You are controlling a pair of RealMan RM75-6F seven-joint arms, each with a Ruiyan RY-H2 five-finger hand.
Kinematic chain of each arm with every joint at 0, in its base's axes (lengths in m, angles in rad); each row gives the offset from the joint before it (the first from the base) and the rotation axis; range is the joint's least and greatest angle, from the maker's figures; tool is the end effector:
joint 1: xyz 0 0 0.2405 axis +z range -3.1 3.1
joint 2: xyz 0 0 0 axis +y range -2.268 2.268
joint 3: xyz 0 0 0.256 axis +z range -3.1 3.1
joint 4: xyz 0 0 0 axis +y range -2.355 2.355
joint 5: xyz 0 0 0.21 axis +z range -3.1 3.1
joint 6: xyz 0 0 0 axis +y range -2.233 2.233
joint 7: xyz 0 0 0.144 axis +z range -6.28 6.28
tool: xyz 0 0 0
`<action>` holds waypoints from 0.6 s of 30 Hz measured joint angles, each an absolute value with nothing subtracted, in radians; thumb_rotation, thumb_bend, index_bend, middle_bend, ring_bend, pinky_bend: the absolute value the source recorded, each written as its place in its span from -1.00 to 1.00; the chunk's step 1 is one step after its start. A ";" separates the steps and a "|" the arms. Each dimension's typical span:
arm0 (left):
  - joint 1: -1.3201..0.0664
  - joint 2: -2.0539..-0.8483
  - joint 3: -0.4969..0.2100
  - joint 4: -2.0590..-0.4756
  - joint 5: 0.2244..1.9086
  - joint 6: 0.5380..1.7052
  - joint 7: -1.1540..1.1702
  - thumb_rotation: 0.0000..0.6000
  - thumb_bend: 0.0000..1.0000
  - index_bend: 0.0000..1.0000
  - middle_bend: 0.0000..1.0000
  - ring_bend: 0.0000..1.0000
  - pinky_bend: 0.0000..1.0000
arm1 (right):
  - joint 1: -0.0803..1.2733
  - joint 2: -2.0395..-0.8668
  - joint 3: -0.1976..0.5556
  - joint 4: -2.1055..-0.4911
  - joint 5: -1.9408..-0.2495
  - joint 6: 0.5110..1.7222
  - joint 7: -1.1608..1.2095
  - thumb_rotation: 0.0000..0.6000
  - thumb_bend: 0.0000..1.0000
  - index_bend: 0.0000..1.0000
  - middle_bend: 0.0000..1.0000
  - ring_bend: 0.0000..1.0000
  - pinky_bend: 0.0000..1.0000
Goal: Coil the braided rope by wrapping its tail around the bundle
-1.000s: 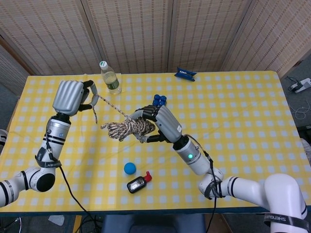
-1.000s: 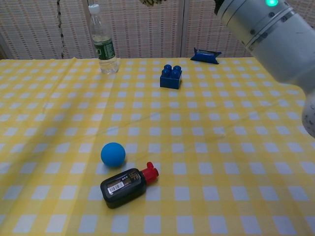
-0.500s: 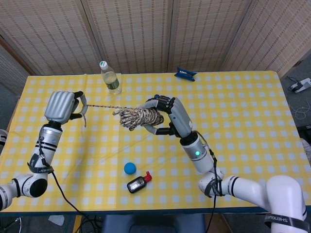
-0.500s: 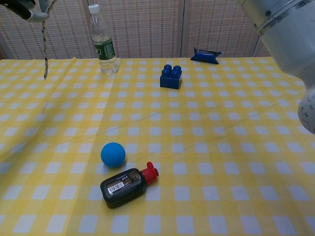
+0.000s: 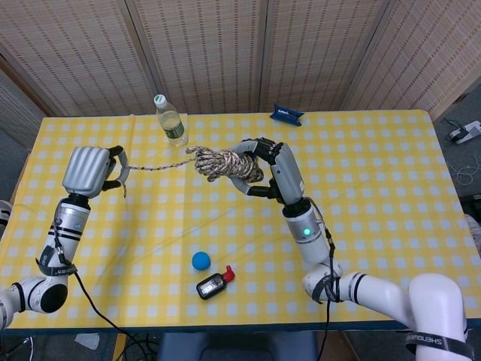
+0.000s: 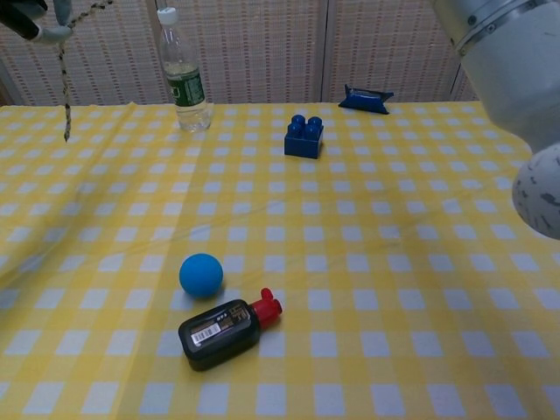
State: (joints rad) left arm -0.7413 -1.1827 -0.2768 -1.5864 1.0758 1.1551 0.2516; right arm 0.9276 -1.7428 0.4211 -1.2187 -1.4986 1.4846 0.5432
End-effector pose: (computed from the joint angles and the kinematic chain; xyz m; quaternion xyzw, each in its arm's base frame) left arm -0.1531 0.3910 0.1492 -0.6432 -0.2937 -0.4495 0.5459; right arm -0.0175 -0.3809 0.0550 0.4724 -0.3321 0.8006 0.1599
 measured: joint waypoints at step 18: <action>-0.710 -1.227 -0.267 -1.515 1.539 1.473 0.133 1.00 -0.25 0.41 0.84 0.72 0.92 | 0.979 -1.741 0.490 -1.313 -1.267 1.263 0.142 1.00 -0.23 0.72 0.41 0.09 0.12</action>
